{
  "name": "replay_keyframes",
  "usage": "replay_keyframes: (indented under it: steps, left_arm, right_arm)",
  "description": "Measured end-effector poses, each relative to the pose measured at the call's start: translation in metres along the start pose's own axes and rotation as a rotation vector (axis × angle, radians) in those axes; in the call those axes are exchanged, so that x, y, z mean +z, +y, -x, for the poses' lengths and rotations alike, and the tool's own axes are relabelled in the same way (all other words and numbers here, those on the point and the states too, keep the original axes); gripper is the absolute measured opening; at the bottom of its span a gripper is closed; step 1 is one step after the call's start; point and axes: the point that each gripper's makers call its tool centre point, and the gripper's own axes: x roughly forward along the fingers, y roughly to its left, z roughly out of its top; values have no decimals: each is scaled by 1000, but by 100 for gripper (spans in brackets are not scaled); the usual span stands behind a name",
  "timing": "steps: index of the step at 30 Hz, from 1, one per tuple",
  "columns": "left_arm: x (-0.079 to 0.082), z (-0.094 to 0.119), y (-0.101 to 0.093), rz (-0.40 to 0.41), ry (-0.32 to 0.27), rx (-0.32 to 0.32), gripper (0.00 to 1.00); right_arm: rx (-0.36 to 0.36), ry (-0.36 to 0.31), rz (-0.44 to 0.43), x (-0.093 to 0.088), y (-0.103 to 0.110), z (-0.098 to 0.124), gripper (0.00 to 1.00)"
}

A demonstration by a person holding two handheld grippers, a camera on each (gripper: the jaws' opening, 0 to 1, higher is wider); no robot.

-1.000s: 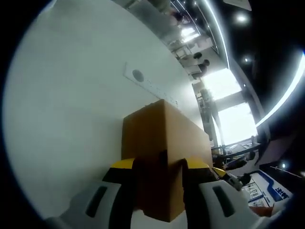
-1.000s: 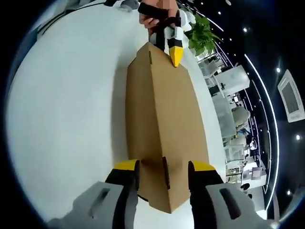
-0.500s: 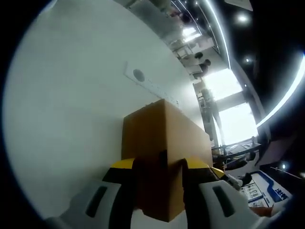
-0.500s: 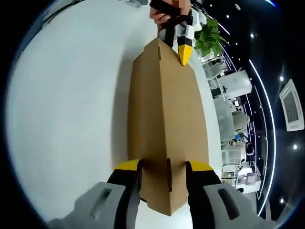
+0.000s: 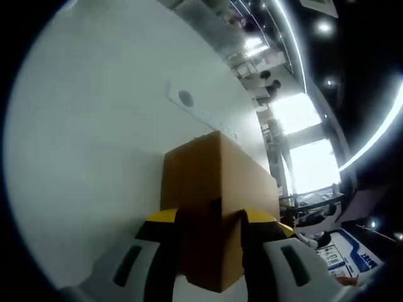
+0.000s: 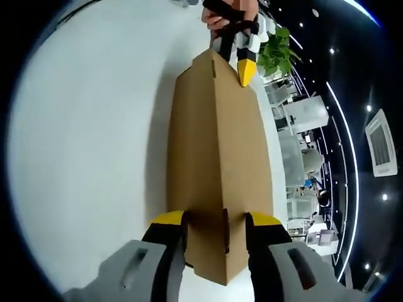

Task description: Operate the shoe box by opening the lid, removing the specified soft item, and placing it in the target area until the item is outside and the box remains undamaged.

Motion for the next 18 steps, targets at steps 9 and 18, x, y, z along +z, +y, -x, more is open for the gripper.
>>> replay_keyframes:
  steps: [9,18]
  left_arm:
    - [0,0,1,12,-2,-1,37]
    - [1,-1,1,20,0,2,37]
  right_arm:
    - [-30,2,22,-1,0,-2,36]
    - [-62,22,24,-1,1,-1,36]
